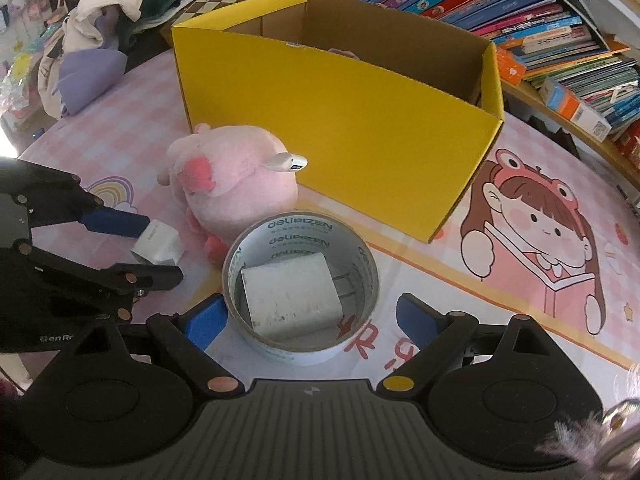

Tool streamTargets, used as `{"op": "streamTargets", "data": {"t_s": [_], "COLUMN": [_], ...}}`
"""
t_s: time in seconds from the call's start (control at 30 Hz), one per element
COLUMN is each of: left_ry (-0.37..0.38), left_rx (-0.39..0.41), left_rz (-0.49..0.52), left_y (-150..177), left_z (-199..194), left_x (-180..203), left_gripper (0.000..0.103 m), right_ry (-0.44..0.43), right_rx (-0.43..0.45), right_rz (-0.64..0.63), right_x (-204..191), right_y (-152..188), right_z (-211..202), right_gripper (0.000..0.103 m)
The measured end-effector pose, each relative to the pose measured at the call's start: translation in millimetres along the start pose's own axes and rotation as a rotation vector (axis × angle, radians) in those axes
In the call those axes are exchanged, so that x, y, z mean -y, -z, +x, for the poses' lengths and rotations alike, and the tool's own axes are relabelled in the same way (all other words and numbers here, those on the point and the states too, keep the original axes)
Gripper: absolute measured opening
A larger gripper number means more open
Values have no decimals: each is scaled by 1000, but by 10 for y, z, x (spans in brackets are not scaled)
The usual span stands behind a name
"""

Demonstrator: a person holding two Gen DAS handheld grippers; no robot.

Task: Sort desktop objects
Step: 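Close the left tool on the white charger plug while the right tool grips the tape roll rim, then lift the charger plug with the left tool while the right tool lifts the tape roll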

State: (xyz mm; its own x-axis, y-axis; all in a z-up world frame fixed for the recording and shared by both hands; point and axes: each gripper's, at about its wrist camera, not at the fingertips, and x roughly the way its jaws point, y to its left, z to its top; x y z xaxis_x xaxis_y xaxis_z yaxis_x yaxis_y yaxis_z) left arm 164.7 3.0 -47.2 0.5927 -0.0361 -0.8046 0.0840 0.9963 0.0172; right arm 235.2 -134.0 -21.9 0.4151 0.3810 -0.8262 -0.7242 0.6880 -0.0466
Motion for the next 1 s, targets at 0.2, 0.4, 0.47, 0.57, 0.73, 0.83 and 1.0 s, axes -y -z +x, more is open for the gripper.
{"op": "streamTargets", "data": {"t_s": [0.2, 0.4, 0.47, 0.57, 0.73, 0.83, 1.0], "left_ry": [6, -2, -8, -12, -9, -8, -1], "left_rx": [-3, -7, 1, 8, 16, 29, 44], "left_rz": [7, 2, -2, -3, -5, -4, 9], "left_y": [-8, -4, -6, 0, 17, 17, 21], "left_z": [-7, -49, -81, -109, -145, -179, -221], "left_x": [-16, -57, -75, -91, -102, -107, -100], "left_gripper": [31, 28, 28, 28, 28, 28, 28], "right_ry": [-21, -34, -46, -40, -29, -17, 1], "right_rx": [-13, -21, -29, -32, -12, 14, 39], "right_rz": [14, 36, 41, 38, 43, 40, 46], "right_x": [21, 38, 38, 14, -2, -21, -47], "right_y": [-48, -93, -98, -103, -92, -82, -54], "right_z": [85, 160, 185, 190, 125, 46, -61], "right_gripper": [93, 90, 83, 82, 82, 82, 82]}}
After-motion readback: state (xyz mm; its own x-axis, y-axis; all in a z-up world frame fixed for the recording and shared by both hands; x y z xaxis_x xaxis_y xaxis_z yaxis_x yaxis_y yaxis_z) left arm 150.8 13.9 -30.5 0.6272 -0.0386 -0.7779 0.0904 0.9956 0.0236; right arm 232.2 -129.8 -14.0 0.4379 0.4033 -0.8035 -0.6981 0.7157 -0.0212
